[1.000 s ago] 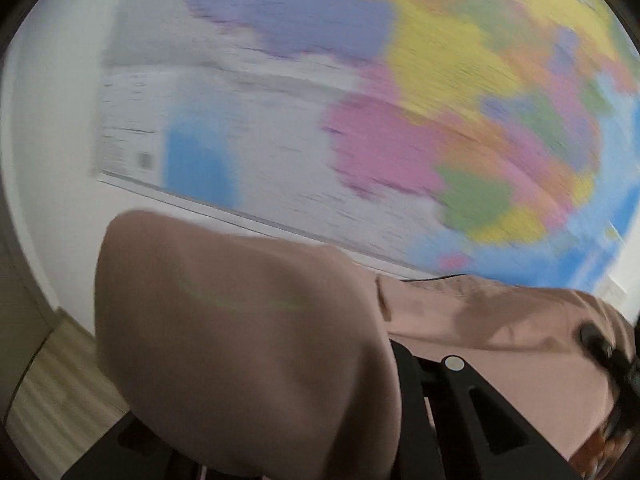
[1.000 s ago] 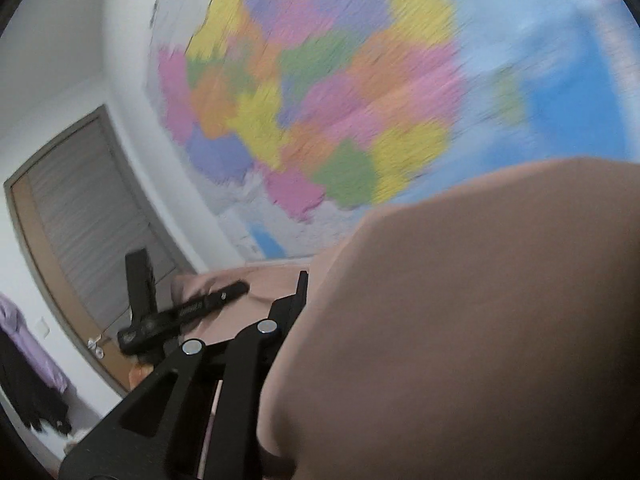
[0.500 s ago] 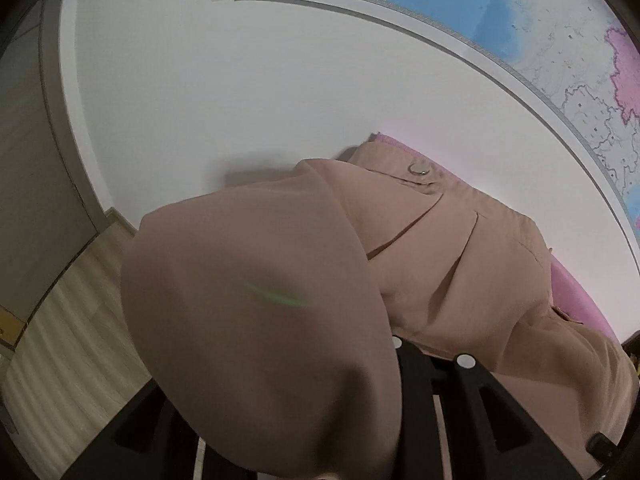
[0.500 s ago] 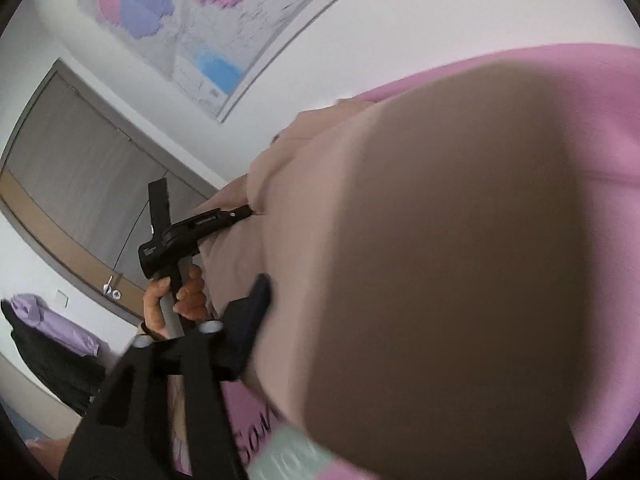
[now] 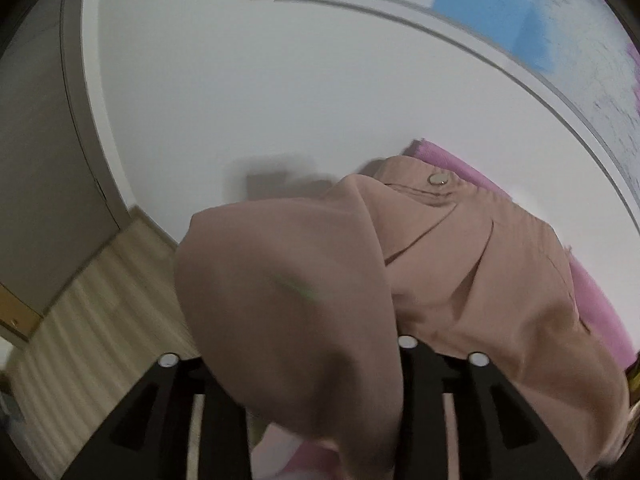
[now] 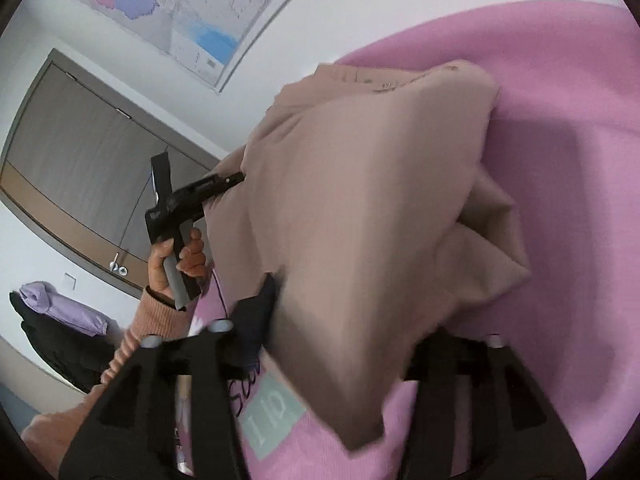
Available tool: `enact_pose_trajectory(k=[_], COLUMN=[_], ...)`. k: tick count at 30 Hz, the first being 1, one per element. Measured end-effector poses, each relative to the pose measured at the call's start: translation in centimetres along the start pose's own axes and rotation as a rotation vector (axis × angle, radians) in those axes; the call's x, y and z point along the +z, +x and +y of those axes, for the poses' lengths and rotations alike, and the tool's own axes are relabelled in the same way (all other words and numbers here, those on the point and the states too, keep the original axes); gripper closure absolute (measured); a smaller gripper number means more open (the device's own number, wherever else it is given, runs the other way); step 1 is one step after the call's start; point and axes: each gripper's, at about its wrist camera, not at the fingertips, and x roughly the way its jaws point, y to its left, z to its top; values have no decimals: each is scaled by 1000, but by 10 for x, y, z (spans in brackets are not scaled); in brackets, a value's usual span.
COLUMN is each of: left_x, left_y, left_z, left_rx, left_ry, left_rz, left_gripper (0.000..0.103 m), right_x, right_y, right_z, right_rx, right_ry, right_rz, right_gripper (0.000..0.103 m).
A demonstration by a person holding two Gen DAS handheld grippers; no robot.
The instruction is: Fold large clothes
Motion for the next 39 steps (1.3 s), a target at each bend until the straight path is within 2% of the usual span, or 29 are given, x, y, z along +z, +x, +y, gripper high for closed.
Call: enact_pose_trajectory(k=[3, 5, 7, 9, 10, 14, 16, 18, 20, 21, 23, 26, 28, 30, 31, 35, 37, 39], left_x=[-7, -14, -22, -24, -27, -34, -36, -45, -56, -59, -68, -79, -82, -85, -88, -97, -100, -104], left_y=[-20, -33, -51, -60, -68, -92, -102, -109, -105, -104, -99, -89, -84, -82, -83, -79, -77, -77], left_z=[-8, -11, -13, -16, -19, -41, -55, -74, -95, -102, -115, -131, -137, -142, -145, -157, -162, -166], left_rx=[10, 28, 42, 58, 63, 62, 16, -31, -61, -79, -111, -125, -133, -128, -124, -106, -96, -66], left_ry=[49, 80, 101, 117, 126, 182, 201, 250, 304, 319, 353, 377, 374, 382, 389, 421, 419, 433], left_rz=[-18, -30, -53, -68, -80, -155, -170, -166, -145, -136, -114, -86, -67, -63, -62, -56, -51, -65], left_gripper=[64, 56, 55, 50, 48, 44, 41, 39, 38, 38, 38, 38, 37, 33, 30, 30, 29, 26], right_x=[7, 12, 15, 22, 25, 49, 58, 57, 46, 42, 37, 35, 36, 38, 39, 55, 61, 65], right_y=[-22, -28, -35, -27, -23, -15, -12, 3, 5, 2, -8, -31, -50, -57, -56, -17, 3, 24], right_z=[-17, -27, -40, -47, -47, -9, 5, 0, -16, -21, -26, -15, 3, 24, 35, 67, 67, 51], right_rx=[0, -10, 22, 32, 25, -66, -96, -101, -157, -157, -159, -213, -239, -253, -259, -282, -291, -325], right_ry=[49, 106, 167, 197, 196, 30, -30, 9, 28, 35, 57, 17, -46, -114, -153, -287, -290, -250], right_rz=[-51, -87, -124, -128, -119, -173, -192, -114, -57, -49, -51, -108, -187, -242, -256, -201, -167, -105], right_gripper=[45, 42, 43, 65, 88, 95, 95, 94, 84, 82, 73, 72, 71, 63, 54, 53, 53, 61])
